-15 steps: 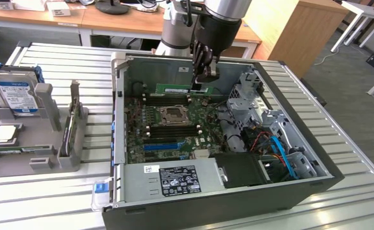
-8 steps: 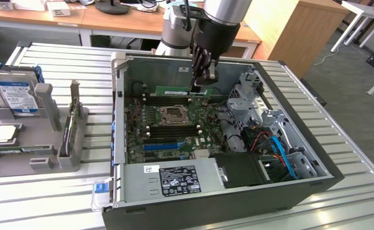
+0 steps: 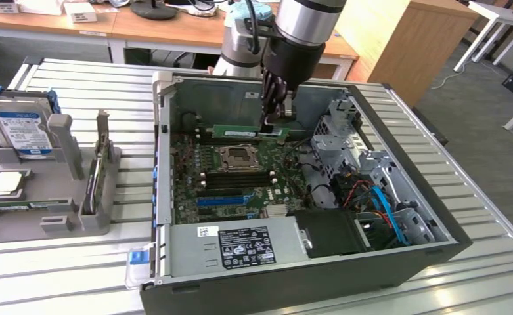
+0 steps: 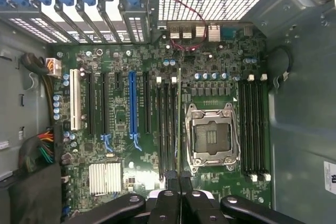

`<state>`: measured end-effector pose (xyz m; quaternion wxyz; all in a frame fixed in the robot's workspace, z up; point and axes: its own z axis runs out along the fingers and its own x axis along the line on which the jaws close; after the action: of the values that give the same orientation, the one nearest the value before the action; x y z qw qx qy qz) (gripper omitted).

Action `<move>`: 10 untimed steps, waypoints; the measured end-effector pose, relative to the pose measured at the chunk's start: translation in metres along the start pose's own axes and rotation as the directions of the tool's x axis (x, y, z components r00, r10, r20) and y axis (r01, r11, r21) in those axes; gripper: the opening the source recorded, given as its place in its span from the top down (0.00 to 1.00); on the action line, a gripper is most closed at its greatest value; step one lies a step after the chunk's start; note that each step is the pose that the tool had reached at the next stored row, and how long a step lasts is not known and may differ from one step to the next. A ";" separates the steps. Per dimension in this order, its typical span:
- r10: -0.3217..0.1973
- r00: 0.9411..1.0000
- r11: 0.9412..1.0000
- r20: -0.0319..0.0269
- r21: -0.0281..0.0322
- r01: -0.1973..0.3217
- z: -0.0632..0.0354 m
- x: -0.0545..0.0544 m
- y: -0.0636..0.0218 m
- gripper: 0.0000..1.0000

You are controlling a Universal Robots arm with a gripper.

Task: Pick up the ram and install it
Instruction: 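Insert the ram into the slot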

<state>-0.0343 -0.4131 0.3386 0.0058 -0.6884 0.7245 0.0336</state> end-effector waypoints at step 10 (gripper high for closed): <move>0.000 1.000 1.000 0.000 0.000 0.000 0.0144 0.001 -0.0006 0.88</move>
<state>-0.0344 -0.4131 0.3241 0.0058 -0.6884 0.7245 0.0335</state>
